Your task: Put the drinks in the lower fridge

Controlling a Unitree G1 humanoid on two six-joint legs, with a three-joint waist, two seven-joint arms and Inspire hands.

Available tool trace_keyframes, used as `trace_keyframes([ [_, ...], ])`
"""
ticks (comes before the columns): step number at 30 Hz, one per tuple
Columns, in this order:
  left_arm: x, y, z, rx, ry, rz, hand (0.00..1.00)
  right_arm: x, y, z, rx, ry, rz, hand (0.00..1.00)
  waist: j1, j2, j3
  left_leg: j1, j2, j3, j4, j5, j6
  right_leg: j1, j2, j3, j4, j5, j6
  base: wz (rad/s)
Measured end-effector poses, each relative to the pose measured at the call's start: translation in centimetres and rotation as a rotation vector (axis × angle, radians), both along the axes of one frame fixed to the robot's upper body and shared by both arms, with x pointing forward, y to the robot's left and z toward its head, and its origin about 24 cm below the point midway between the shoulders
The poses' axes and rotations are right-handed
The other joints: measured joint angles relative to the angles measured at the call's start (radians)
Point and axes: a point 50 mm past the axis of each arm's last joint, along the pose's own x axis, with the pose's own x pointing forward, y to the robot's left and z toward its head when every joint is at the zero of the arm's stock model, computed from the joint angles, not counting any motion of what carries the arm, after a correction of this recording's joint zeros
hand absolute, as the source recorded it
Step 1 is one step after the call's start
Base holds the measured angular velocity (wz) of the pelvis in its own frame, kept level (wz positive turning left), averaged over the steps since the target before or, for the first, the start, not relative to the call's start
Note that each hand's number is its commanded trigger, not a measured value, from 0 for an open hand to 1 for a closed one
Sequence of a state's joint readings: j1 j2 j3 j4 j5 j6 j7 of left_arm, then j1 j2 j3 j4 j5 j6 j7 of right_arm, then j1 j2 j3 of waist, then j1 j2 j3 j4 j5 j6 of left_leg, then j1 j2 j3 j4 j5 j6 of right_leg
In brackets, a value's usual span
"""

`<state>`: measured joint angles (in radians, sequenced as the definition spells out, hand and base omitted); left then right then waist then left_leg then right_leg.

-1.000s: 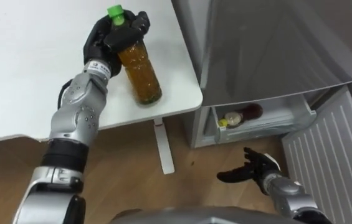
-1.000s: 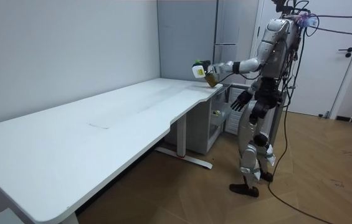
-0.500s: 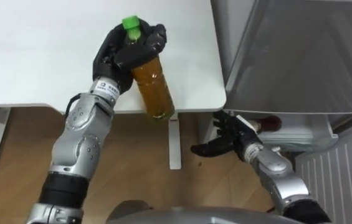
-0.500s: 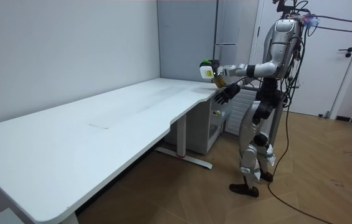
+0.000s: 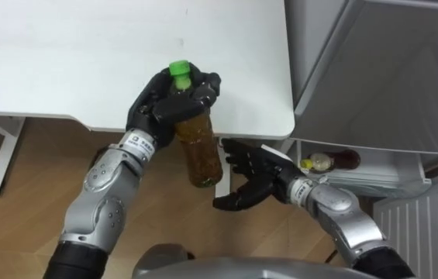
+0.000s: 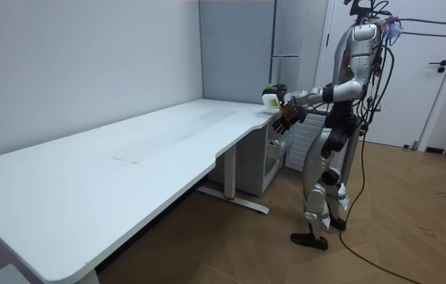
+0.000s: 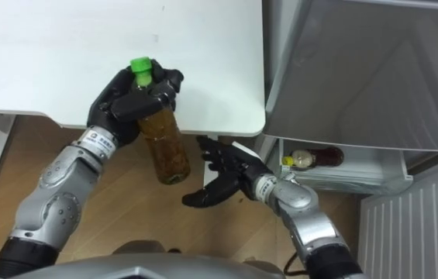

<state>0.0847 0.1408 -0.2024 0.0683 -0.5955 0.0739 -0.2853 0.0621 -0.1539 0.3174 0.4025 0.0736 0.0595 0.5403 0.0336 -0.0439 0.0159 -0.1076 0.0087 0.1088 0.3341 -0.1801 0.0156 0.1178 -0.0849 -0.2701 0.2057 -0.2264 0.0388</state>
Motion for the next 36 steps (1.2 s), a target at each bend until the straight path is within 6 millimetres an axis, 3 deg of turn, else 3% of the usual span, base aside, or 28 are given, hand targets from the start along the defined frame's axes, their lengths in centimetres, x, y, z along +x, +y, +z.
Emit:
trace_keyframes([
  [8, -0.9, -1.6, -0.2, 0.005, -0.03, -0.207, 1.0, -0.7, 0.5, 0.2, 0.055, 0.045, 0.149, 0.0, 0.003, -0.02, 0.0099, -0.014, 0.001, -0.003, 0.01, -0.001, 0.002, -0.013, 0.0, -0.007, 0.004, 0.0, 0.0, 0.03],
  [17, -1.6, -1.9, -0.6, 0.09, -0.034, -0.323, 1.0, -1.6, 0.4, 0.1, 0.127, 0.116, 0.233, 0.0, 0.002, -0.038, 0.0014, -0.029, 0.001, -0.001, 0.012, -0.002, 0.004, -0.034, -0.002, 0.0, 0.019, 0.0, 0.0, -0.01],
  [29, -2.0, -2.6, -0.7, 0.101, -0.048, -0.385, 1.0, -2.3, 0.1, 0.1, 0.22, 0.177, 0.256, 0.0, 0.003, -0.038, 0.0023, -0.04, 0.002, -0.006, 0.027, -0.004, 0.006, -0.034, 0.0, 0.014, 0.023, 0.0, 0.0, 0.01],
  [36, -2.5, -2.9, -1.2, 0.114, -0.029, -0.419, 1.0, -3.2, 0.5, -0.7, 0.331, 0.274, 0.17, 0.0, 0.002, -0.032, 0.006, -0.041, 0.002, -0.007, 0.028, -0.004, 0.009, -0.032, 0.001, 0.018, 0.023, 0.0, 0.0, 0.0],
])
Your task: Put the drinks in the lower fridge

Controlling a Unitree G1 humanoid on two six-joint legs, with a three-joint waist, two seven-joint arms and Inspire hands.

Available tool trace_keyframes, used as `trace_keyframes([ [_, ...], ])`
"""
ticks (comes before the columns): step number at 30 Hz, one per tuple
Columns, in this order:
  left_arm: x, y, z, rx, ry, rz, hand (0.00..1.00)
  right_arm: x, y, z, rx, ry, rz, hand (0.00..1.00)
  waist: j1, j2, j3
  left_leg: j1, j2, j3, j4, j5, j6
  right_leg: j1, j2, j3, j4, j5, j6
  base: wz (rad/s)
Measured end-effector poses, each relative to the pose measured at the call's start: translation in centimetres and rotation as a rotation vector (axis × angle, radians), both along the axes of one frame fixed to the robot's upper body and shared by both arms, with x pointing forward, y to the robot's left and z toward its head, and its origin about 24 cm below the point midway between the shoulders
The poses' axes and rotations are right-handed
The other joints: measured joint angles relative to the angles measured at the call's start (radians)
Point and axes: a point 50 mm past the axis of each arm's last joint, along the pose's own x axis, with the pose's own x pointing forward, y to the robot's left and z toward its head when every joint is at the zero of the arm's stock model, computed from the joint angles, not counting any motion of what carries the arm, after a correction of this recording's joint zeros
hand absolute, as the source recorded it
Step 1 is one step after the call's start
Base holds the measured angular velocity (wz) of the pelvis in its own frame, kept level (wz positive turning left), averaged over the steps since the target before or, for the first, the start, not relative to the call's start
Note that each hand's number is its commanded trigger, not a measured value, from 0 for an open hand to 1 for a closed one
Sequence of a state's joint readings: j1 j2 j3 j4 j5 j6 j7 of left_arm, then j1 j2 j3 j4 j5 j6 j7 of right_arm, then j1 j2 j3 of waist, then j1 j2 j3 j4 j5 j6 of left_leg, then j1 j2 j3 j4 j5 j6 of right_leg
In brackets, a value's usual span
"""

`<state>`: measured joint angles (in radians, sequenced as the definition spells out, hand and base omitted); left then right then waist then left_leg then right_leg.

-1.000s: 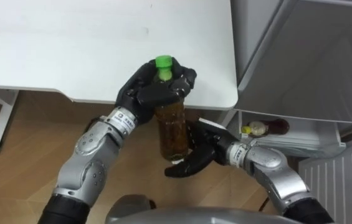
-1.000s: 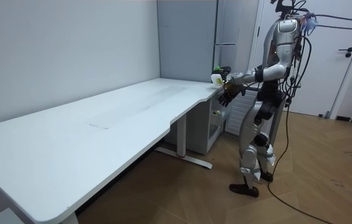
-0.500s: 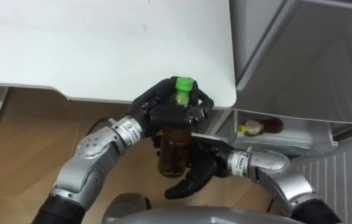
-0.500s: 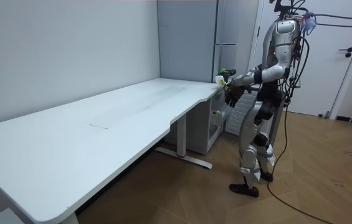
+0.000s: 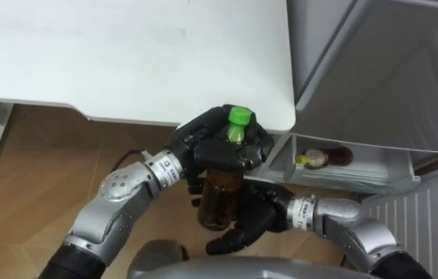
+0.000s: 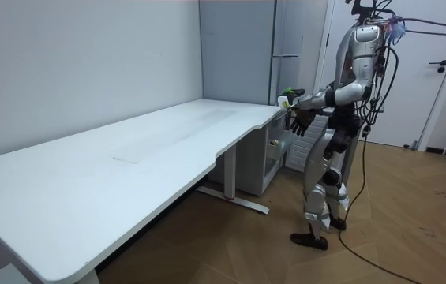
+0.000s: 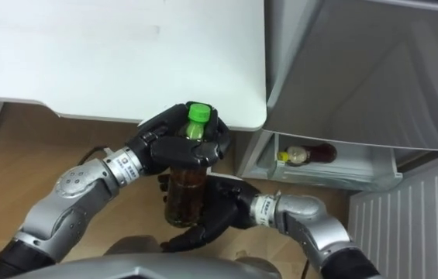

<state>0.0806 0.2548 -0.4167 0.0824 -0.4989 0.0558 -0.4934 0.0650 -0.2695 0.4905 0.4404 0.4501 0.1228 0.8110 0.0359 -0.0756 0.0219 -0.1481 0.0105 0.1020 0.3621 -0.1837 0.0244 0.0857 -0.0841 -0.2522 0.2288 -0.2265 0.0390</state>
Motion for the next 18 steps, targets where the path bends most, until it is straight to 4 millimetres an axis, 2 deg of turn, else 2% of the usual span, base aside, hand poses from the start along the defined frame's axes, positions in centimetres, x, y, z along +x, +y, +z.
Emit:
trace_keyframes([
  [4, -0.25, -0.2, -0.42, 0.005, 0.018, -0.011, 1.0, -0.39, 0.01, -0.26, 0.045, 0.043, -0.047, 0.0, 0.0, 0.006, 0.0021, -0.001, 0.0, -0.002, 0.001, 0.0, 0.0, -0.004, 0.0, -0.004, 0.0, 0.0, 0.0, 0.01],
  [11, -0.38, -0.45, -0.45, 0.003, 0.019, -0.021, 1.0, -0.42, -0.12, -0.2, 0.076, 0.06, -0.083, 0.0, -0.002, 0.012, 0.001, -0.003, -0.001, 0.0, 0.002, 0.0, 0.0, -0.004, 0.0, -0.008, 0.0, 0.0, 0.0, 0.01],
  [12, -0.41, -0.49, -0.46, 0.003, 0.019, -0.024, 1.0, -0.39, -0.13, -0.18, 0.083, 0.062, -0.09, 0.35, -0.002, 0.013, 0.0008, -0.003, -0.001, 0.0, 0.003, 0.0, 0.0, -0.004, 0.0, -0.008, 0.0, 0.0, 0.0, 0.0],
  [14, -0.54, -0.66, -0.55, 0.004, 0.023, -0.033, 1.0, -0.27, -0.12, -0.06, 0.115, 0.074, -0.129, 0.68, -0.004, 0.015, -0.0004, -0.002, -0.001, 0.0, 0.003, 0.0, 0.0, -0.004, 0.0, -0.007, -0.001, 0.0, 0.0, 0.0],
  [15, -0.59, -0.73, -0.58, 0.004, 0.025, -0.036, 1.0, -0.24, -0.12, -0.02, 0.126, 0.077, -0.139, 1.0, -0.004, 0.017, -0.0008, -0.001, -0.001, 0.0, 0.003, 0.0, 0.0, -0.003, 0.0, -0.006, -0.001, 0.0, 0.0, 0.0],
  [18, -0.78, -1.02, -0.68, 0.003, 0.03, -0.05, 1.0, -0.07, -0.25, 0.13, 0.171, 0.096, -0.193, 1.0, -0.005, 0.026, -0.0066, 0.003, -0.001, 0.001, 0.001, 0.0, 0.0, -0.001, 0.0, -0.001, -0.001, 0.0, 0.0, 0.0],
])
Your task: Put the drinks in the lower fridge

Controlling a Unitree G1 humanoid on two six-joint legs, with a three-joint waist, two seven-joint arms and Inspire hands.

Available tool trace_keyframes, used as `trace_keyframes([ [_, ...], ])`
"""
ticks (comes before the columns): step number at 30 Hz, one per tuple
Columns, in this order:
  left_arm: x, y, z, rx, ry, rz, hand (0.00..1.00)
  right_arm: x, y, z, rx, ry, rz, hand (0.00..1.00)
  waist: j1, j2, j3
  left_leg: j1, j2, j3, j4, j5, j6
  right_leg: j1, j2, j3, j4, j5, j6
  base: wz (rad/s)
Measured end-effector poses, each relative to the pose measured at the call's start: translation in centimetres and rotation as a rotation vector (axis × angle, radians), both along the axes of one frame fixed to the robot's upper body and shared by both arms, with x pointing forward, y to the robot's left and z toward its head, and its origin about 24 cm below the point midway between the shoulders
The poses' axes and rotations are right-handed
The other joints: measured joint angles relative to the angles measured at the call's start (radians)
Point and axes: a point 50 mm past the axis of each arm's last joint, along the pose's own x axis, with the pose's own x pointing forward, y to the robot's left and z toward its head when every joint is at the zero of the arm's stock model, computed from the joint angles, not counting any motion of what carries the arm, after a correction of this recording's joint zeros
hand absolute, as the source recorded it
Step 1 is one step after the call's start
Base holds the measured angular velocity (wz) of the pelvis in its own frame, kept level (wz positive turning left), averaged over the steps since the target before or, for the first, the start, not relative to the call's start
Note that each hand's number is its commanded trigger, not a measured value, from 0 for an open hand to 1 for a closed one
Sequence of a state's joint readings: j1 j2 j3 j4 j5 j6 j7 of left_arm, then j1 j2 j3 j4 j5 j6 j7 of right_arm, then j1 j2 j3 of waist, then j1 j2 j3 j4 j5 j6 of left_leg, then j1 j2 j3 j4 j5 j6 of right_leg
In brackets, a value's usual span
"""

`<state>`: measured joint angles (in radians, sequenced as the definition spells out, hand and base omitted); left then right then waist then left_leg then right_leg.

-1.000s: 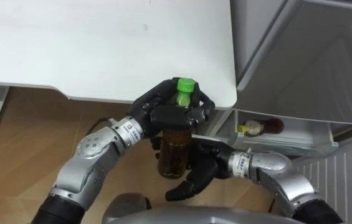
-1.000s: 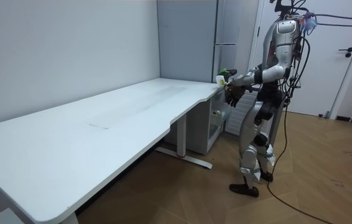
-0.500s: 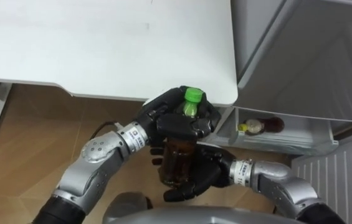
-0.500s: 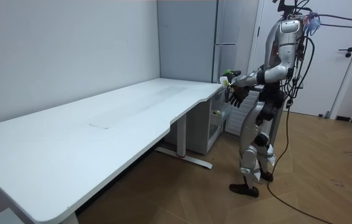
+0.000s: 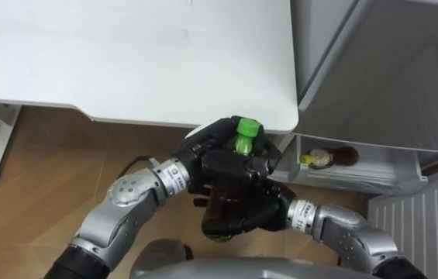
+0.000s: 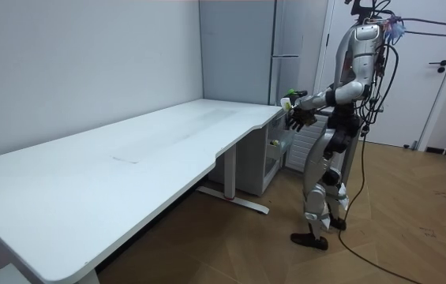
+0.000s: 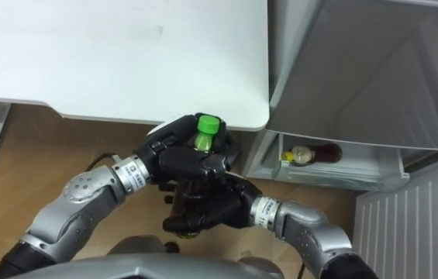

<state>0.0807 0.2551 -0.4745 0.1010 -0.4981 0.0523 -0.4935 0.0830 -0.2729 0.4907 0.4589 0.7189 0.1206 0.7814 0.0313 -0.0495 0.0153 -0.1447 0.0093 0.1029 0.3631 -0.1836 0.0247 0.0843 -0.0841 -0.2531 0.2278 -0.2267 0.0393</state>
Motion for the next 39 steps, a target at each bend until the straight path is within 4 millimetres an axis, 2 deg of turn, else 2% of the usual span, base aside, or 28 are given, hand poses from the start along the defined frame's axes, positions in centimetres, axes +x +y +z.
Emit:
trace_keyframes([
  [2, 0.0, 0.0, 0.0, -0.002, -0.002, 0.001, 1.0, 0.0, -0.1, 0.1, 0.027, 0.011, -0.034, 1.0, -0.002, 0.004, -0.0022, 0.001, 0.0, 0.0, -0.001, 0.0, 0.0, 0.0, 0.0, 0.0, 0.001, 0.0, 0.0, 0.0],
  [8, 0.0, -0.1, -0.1, -0.002, 0.002, 0.013, 1.0, -0.2, -0.2, -0.1, 0.02, 0.022, -0.074, 1.0, -0.009, -0.001, -0.0002, 0.0, 0.0, -0.001, -0.001, 0.0, 0.001, -0.003, -0.001, 0.0, 0.009, -0.001, 0.001, 0.0],
  [9, 0.1, -0.1, -0.1, -0.001, 0.004, 0.014, 0.92, -0.3, -0.2, -0.1, 0.019, 0.022, -0.073, 1.0, -0.01, -0.002, 0.0002, 0.0, 0.0, -0.001, -0.001, 0.0, 0.001, -0.004, -0.001, 0.0, 0.009, -0.001, 0.001, 0.0],
  [10, 0.0, 0.0, -0.1, 0.0, 0.006, 0.015, 0.55, -0.3, -0.2, -0.2, 0.018, 0.024, -0.072, 1.0, -0.011, -0.003, 0.001, -0.001, 0.0, -0.002, -0.001, 0.001, 0.001, -0.005, -0.001, 0.0, 0.009, -0.001, 0.001, 0.0],
  [11, 0.0, -0.1, -0.2, 0.0, 0.009, 0.015, 0.04, -0.3, -0.1, -0.2, 0.015, 0.027, -0.072, 1.0, -0.012, -0.003, 0.001, -0.003, 0.0, -0.001, -0.001, 0.001, 0.001, -0.008, -0.001, 0.0, 0.009, -0.001, 0.001, 0.0],
  [12, 0.0, -0.1, -0.2, -0.001, 0.01, 0.015, 0.0, -0.3, -0.1, -0.2, 0.014, 0.028, -0.073, 1.0, -0.012, -0.003, 0.001, -0.004, 0.0, -0.001, -0.001, 0.001, 0.001, -0.009, -0.001, 0.0, 0.009, 0.0, 0.001, 0.0],
  [21, 0.0, 0.1, -0.7, -0.013, 0.043, 0.042, 0.0, -0.5, 0.0, -0.6, 0.005, 0.036, -0.086, 1.0, -0.011, -0.001, 0.0017, -0.025, 0.002, 0.004, -0.002, 0.001, 0.001, -0.034, -0.002, 0.0, 0.011, 0.0, 0.001, -0.01],
  [25, 0.1, 0.2, -0.8, -0.012, 0.043, 0.044, 0.0, -0.6, 0.1, -0.7, 0.01, 0.039, -0.087, 1.0, -0.022, 0.0, 0.0021, -0.029, 0.002, 0.006, -0.001, 0.001, 0.001, -0.035, -0.001, -0.001, 0.01, 0.0, 0.001, 0.0],
  [29, 0.3, 0.2, -1.0, -0.003, 0.05, 0.035, 0.0, -0.6, 0.1, -0.7, -0.003, 0.043, -0.095, 1.0, -0.026, 0.01, 0.0075, -0.028, 0.002, 0.007, 0.006, 0.001, 0.001, -0.034, -0.001, 0.001, 0.01, 0.0, 0.001, 0.0],
  [32, 0.5, 0.2, -1.2, 0.001, 0.051, 0.026, 0.0, -0.6, 0.1, -0.8, -0.012, 0.046, -0.103, 1.0, -0.029, 0.019, 0.0074, -0.028, 0.002, 0.006, 0.002, 0.001, 0.001, -0.033, -0.001, 0.002, 0.01, 0.0, 0.001, 0.0],
  [39, 0.5, 0.4, -1.5, -0.029, 0.058, 0.008, 0.0, -0.6, -0.1, -0.8, -0.016, 0.047, -0.1, 1.0, -0.063, 0.026, 0.0058, -0.021, 0.001, 0.009, -0.002, 0.001, 0.002, -0.028, -0.002, 0.003, 0.01, 0.0, 0.001, 0.0],
])
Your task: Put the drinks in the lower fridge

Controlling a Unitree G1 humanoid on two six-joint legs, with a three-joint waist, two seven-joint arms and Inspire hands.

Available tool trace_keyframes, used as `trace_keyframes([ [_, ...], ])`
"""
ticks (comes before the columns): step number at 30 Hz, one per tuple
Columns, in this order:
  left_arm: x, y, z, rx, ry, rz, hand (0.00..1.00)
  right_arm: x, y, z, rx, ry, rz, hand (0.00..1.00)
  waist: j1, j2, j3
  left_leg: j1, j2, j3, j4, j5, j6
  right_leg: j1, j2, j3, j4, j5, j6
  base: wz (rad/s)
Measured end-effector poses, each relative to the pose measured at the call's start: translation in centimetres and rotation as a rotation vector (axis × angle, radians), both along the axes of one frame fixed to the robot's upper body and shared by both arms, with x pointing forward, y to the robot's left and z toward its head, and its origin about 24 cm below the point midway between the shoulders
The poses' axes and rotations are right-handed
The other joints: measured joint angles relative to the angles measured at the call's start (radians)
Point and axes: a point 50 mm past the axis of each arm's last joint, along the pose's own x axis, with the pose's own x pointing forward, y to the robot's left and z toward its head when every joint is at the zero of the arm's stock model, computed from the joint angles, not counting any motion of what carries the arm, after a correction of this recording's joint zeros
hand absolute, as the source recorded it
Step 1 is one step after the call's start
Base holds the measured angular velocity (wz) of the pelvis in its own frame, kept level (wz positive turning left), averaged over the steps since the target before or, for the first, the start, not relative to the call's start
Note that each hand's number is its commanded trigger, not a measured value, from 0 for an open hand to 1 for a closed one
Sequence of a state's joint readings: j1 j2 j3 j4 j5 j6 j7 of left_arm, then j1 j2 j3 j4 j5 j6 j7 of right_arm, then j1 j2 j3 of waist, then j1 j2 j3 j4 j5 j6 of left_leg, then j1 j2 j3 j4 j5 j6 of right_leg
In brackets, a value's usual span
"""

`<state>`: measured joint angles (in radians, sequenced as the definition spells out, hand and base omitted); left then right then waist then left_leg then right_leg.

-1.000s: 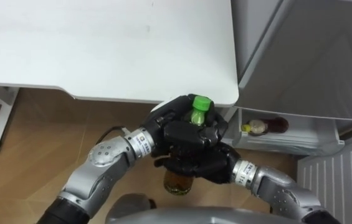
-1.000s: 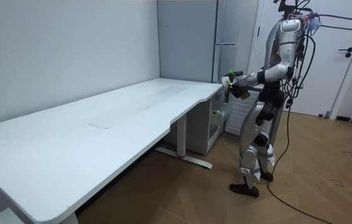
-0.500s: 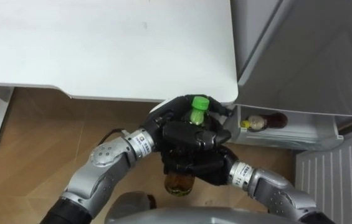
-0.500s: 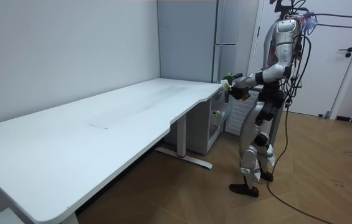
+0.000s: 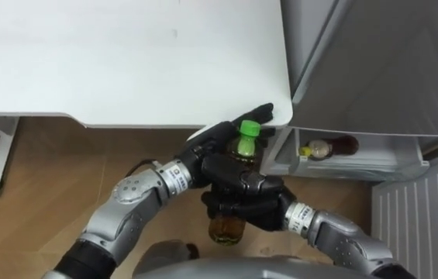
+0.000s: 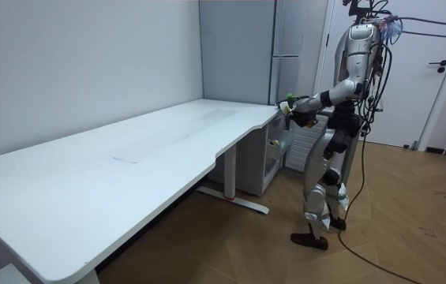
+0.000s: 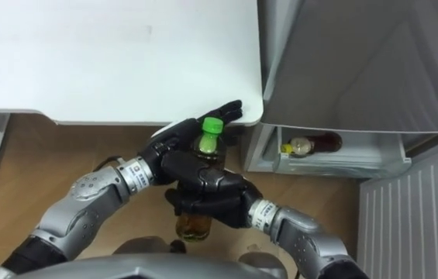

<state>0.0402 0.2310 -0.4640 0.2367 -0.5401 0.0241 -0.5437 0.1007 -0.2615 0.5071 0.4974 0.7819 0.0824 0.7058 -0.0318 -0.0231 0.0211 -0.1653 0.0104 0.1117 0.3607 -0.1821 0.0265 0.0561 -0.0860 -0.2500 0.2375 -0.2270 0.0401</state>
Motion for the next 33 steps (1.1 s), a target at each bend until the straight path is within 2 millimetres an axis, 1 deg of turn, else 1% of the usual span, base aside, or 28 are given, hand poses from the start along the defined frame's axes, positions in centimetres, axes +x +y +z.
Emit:
trace_keyframes([
  [4, 0.0, 0.1, 0.1, -0.016, 0.001, -0.013, 0.0, 0.0, -0.1, 0.0, 0.004, -0.002, 0.007, 1.0, -0.016, 0.005, -0.0029, 0.0, 0.0, -0.002, -0.001, 0.0, 0.0, -0.002, 0.0, 0.001, -0.001, 0.0, 0.0, 0.0],
  [6, -0.1, 0.2, 0.1, -0.021, 0.004, -0.022, 0.0, -0.1, -0.2, 0.0, 0.005, -0.001, 0.01, 1.0, -0.021, 0.009, -0.0058, 0.001, 0.0, -0.002, 0.0, 0.0, 0.0, -0.002, 0.0, 0.002, -0.001, 0.0, 0.0, 0.0],
  [8, -0.2, 0.2, 0.0, -0.023, 0.01, -0.031, 0.0, -0.3, -0.3, 0.0, 0.006, 0.003, 0.009, 1.0, -0.029, 0.017, -0.0109, 0.003, -0.001, -0.002, 0.0, 0.0, 0.0, -0.001, -0.001, 0.003, -0.001, 0.0, 0.0, 0.0],
  [10, -0.2, 0.3, -0.2, -0.035, 0.022, -0.034, 0.0, -0.4, -0.3, -0.1, 0.005, 0.007, 0.009, 1.0, -0.037, 0.022, -0.0133, 0.008, -0.002, -0.002, -0.002, 0.0, 0.0, 0.002, -0.002, 0.005, -0.001, 0.0, 0.0, 0.0],
  [13, -0.3, 0.3, -0.3, -0.041, 0.032, -0.041, 0.0, -0.5, -0.4, -0.1, 0.004, 0.014, 0.011, 1.0, -0.051, 0.021, -0.0135, 0.024, -0.003, -0.003, -0.016, 0.001, -0.001, 0.016, -0.003, 0.007, -0.002, 0.0, 0.0, 0.0],
  [15, -0.2, 0.3, -0.4, -0.042, 0.035, -0.051, 0.0, -0.5, -0.5, -0.2, 0.001, 0.015, 0.011, 1.0, -0.053, 0.021, -0.013, 0.025, -0.003, -0.001, -0.016, 0.001, -0.001, 0.016, -0.002, 0.012, -0.003, 0.0, 0.0, -0.02],
  [18, -0.3, 0.3, -0.5, -0.043, 0.041, -0.065, 0.0, -0.8, -0.6, -0.3, 0.001, 0.022, 0.011, 1.0, -0.059, 0.016, -0.0102, 0.036, -0.003, 0.002, -0.018, 0.0, -0.001, 0.029, -0.001, 0.019, -0.01, 0.0, 0.0, -0.01],
  [21, -0.4, 0.4, -0.6, -0.043, 0.044, -0.071, 0.0, -0.8, -0.6, -0.3, 0.002, 0.028, 0.013, 1.0, -0.07, 0.014, -0.0094, 0.035, -0.004, 0.002, -0.016, 0.0, -0.001, 0.032, -0.001, 0.021, -0.015, 0.0, 0.0, 0.0],
  [24, -0.3, 0.4, -0.6, -0.039, 0.048, -0.075, 0.0, -0.9, -0.6, -0.4, 0.008, 0.042, 0.012, 1.0, -0.078, 0.009, -0.0069, 0.035, -0.004, 0.005, -0.016, 0.0, -0.001, 0.031, 0.0, 0.025, -0.015, 0.0, 0.0, 0.0],
  [27, -0.1, 0.4, -0.5, -0.035, 0.047, -0.083, 0.0, -0.9, -0.6, -0.4, 0.024, 0.059, -0.001, 1.0, -0.077, -0.002, -0.004, 0.035, -0.003, 0.008, -0.016, 0.0, -0.001, 0.029, 0.0, 0.027, -0.015, 0.0, 0.0, 0.0],
  [29, 0.2, 0.3, -0.4, -0.028, 0.047, -0.095, 0.0, -1.0, -0.6, -0.4, 0.037, 0.072, -0.012, 1.0, -0.076, -0.011, -0.0067, 0.033, -0.003, 0.01, -0.016, 0.0, -0.001, 0.028, 0.0, 0.027, -0.016, 0.001, 0.002, 0.0],
  [33, 0.4, 0.2, -0.3, -0.024, 0.055, -0.102, 0.0, -1.0, -0.6, -0.5, 0.052, 0.09, -0.023, 1.0, -0.078, -0.011, -0.008, 0.034, -0.002, 0.015, -0.015, 0.0, 0.0, 0.027, -0.001, 0.031, -0.018, 0.004, 0.004, -0.03],
])
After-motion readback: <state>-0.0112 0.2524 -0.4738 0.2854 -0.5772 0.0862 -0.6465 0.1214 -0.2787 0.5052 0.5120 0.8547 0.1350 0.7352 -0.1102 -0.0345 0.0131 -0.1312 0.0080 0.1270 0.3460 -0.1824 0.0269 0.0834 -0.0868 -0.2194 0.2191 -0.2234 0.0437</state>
